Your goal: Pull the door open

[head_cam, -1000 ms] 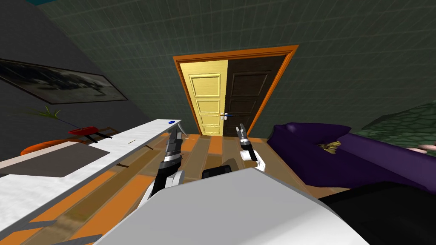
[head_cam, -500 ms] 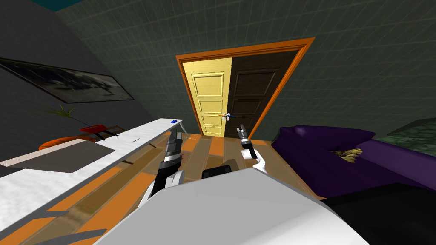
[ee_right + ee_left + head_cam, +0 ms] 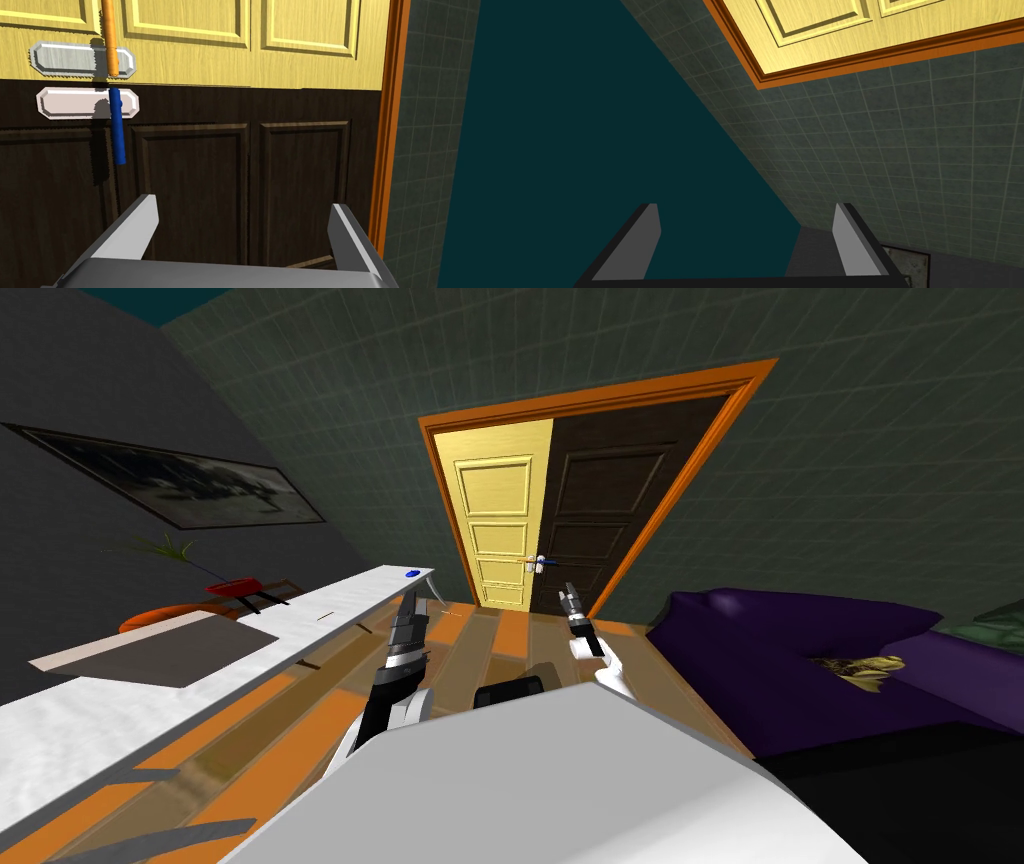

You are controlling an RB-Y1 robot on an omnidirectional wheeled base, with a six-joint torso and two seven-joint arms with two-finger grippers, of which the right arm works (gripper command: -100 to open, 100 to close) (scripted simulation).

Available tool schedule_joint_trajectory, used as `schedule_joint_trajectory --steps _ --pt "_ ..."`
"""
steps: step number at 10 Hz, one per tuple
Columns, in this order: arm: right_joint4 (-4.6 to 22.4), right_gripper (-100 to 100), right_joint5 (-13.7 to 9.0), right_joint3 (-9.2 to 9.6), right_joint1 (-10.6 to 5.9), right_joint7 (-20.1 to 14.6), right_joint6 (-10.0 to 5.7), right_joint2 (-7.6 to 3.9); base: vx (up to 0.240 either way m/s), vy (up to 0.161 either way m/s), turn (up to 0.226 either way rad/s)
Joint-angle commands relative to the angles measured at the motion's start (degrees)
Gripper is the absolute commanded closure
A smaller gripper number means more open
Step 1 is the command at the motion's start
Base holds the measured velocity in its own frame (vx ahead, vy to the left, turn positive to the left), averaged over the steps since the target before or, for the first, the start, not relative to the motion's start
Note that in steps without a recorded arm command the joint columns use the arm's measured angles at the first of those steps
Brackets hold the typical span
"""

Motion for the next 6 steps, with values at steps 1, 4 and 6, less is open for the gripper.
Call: schedule_joint_trajectory --steps 1,4,6 --pt "2.9 -100 -0.6 -0.73 -1.52 0.2 0.12 -0.73 0.08 -0.016 0.105" --pt "7.5 -100 -1.5 -1.83 -3.51 0.3 0.07 -2.08 0.078 0.001 0.072" --pt "9.9 -100 -2.0 -2.38 -4.51 0.3 0.05 -2.75 0.045 0.0 0.053"
